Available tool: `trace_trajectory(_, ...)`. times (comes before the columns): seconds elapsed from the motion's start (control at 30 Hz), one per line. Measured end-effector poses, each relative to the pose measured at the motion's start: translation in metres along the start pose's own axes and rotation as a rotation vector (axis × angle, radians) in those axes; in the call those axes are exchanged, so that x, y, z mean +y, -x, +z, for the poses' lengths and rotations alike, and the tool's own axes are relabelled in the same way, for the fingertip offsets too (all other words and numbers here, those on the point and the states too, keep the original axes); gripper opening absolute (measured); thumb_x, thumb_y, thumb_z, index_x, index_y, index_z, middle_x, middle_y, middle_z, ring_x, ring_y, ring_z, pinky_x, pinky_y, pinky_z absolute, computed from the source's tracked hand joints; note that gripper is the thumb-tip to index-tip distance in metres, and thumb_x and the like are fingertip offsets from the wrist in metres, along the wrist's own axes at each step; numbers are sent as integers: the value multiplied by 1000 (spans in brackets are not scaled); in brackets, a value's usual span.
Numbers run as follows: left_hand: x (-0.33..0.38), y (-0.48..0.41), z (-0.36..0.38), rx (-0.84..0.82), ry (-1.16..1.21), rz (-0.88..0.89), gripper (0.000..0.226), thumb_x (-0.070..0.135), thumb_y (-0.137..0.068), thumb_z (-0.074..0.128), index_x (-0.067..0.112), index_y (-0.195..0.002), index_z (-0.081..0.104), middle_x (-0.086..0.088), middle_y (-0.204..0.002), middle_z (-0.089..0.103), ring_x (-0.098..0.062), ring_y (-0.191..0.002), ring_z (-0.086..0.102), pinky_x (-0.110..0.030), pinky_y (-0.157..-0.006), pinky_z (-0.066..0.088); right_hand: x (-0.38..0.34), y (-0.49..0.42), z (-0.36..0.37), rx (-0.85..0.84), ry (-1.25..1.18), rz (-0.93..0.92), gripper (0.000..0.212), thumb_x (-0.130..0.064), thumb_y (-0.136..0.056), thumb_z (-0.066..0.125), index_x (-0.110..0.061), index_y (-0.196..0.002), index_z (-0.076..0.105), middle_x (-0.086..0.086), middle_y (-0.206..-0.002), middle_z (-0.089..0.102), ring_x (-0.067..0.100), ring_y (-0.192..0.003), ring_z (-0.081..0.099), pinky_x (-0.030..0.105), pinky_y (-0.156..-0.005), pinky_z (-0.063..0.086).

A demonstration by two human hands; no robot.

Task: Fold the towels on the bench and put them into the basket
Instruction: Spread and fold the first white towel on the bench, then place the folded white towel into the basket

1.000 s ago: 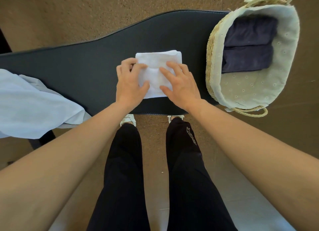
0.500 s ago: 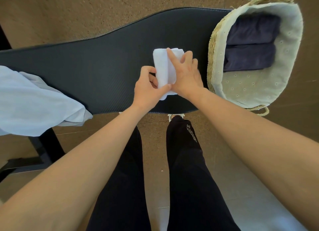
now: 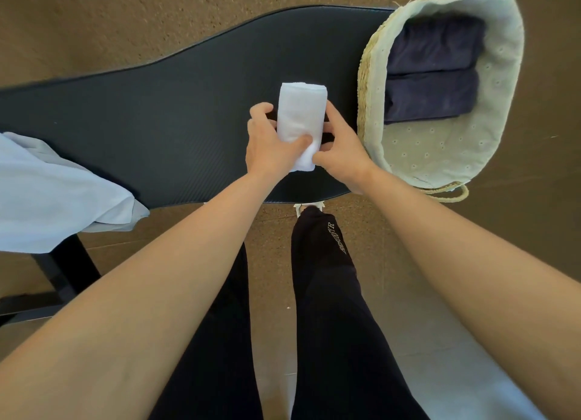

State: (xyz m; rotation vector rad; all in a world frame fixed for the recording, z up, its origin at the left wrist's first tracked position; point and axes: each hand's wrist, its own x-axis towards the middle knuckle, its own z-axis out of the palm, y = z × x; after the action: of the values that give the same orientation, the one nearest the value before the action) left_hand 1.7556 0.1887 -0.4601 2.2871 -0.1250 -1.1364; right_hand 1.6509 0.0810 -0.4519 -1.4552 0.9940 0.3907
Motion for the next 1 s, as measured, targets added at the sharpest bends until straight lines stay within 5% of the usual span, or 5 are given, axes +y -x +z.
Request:
trace_trajectory(0.33, 16, 4, -41, -309, 227, -2, 54, 32, -77, 78, 23, -127, 60, 0, -115, 68, -18, -104, 70, -36, -82, 64, -38, 46, -14, -106, -305, 73, 67, -23, -95, 73, -21, -153, 40, -5, -134, 67, 11, -118, 67, 39, -93, 61)
trace_trajectory(0.43, 33, 21, -58, -392, 194, 82, 56, 33, -74, 77, 22, -127, 61, 0, -115, 68, -18, -105, 70, -29, -77, 62, -55, 63, -26, 126, -166, -54, 77, -29, -88, 80, -20, -153, 39, -4, -132, 61, 10, -106, 69, 32, -92, 60)
trace_trajectory(0.57, 74, 46, -56, -621, 30, 211, 37, 30, -76, 75, 27, -112, 68, 5, -103, 70, -10, -94, 70, -17, -65, 55, -61, 86, -66, 178, -170, -106, 101, -25, -79, 86, -31, -159, 24, -3, -154, 41, 8, -138, 46, 32, -110, 47)
trace_trajectory(0.73, 125, 64, -14, -813, -72, 266, 33, 33, -72, 74, 25, -103, 70, 5, -95, 70, -6, -84, 67, -19, -65, 52, -47, 119, -135, 26, -301, -17, 65, 8, -87, 66, -25, -142, 54, -8, -114, 61, 11, -101, 64, 35, -81, 60)
trace_trajectory(1.0, 158, 58, 65, -878, -334, 427, 62, 41, -87, 79, 32, -140, 48, 17, -125, 56, -7, -114, 57, -24, -92, 49, 13, 119, -190, 370, -376, 254, 39, 2, -84, 57, -13, -118, 66, 7, -104, 65, 27, -98, 64, 44, -75, 55)
